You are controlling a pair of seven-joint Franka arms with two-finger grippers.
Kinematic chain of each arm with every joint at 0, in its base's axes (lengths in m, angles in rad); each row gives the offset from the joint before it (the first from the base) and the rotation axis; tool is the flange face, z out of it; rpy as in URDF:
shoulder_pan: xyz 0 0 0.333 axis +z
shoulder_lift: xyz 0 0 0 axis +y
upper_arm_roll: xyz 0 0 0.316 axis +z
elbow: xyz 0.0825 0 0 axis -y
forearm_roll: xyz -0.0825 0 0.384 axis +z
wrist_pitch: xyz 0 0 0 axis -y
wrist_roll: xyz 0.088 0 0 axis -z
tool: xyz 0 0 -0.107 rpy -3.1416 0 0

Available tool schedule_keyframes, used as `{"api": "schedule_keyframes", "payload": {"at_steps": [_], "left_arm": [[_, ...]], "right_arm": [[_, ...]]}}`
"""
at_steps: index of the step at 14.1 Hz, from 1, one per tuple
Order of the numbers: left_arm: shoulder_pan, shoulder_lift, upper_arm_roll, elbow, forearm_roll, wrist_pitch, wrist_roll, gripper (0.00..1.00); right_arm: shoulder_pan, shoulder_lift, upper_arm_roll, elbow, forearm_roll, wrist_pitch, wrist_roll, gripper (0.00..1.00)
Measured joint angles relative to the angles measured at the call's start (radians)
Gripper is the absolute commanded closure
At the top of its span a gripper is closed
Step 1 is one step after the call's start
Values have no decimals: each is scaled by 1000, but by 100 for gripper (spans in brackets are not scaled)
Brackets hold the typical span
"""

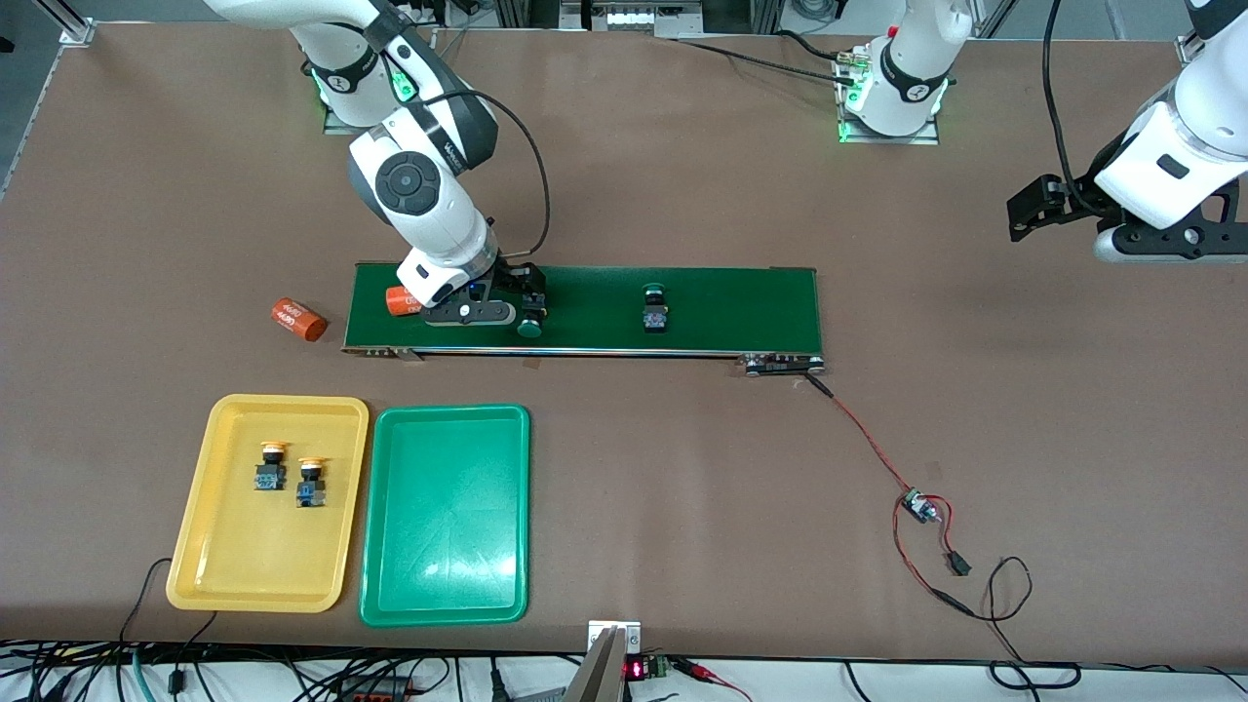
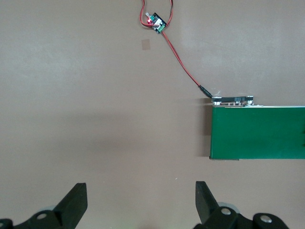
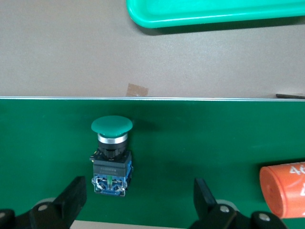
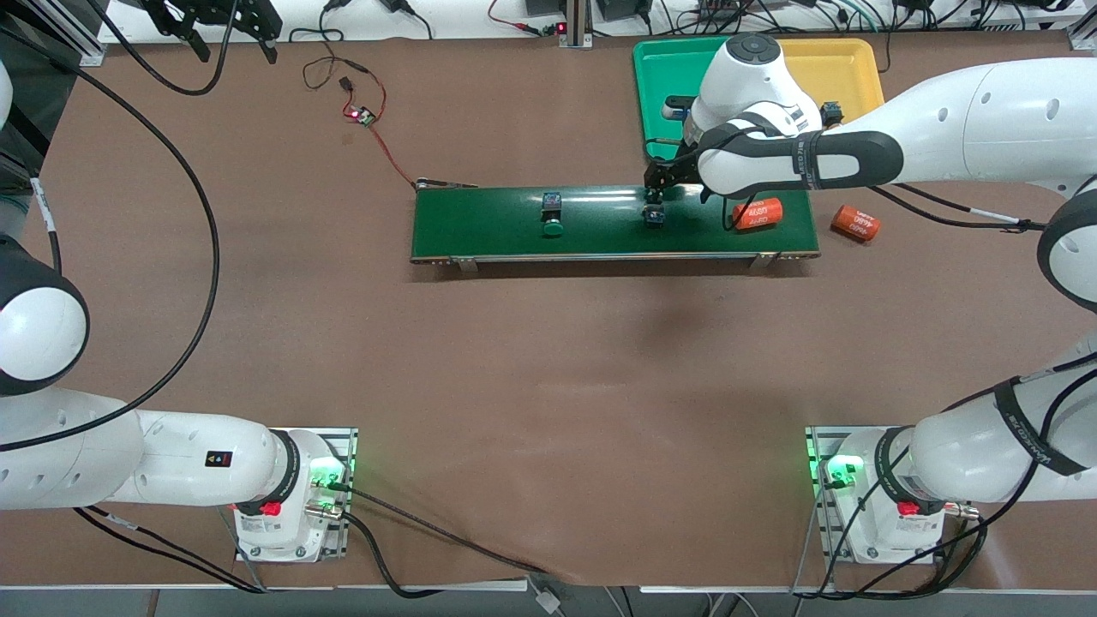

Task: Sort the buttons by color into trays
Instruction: 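Move the right gripper to the belt end and grasp the green button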

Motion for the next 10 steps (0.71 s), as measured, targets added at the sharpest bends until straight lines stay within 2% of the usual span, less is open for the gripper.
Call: {"api": "schedule_keyframes", "payload": {"at_steps": [2,6,10], "left_arm": [[0,0,0,0,0,-1,0,0],[-1,0,0,0,0,-2,0,0],[-4,0,0,0,0,-2,0,0]], "right_arm": [[0,6,-2,0,-1,0,10,0],[0,17,-2,0,-59,-1,70,0],[0,35,-3,0,-67,-1,74,0]]}}
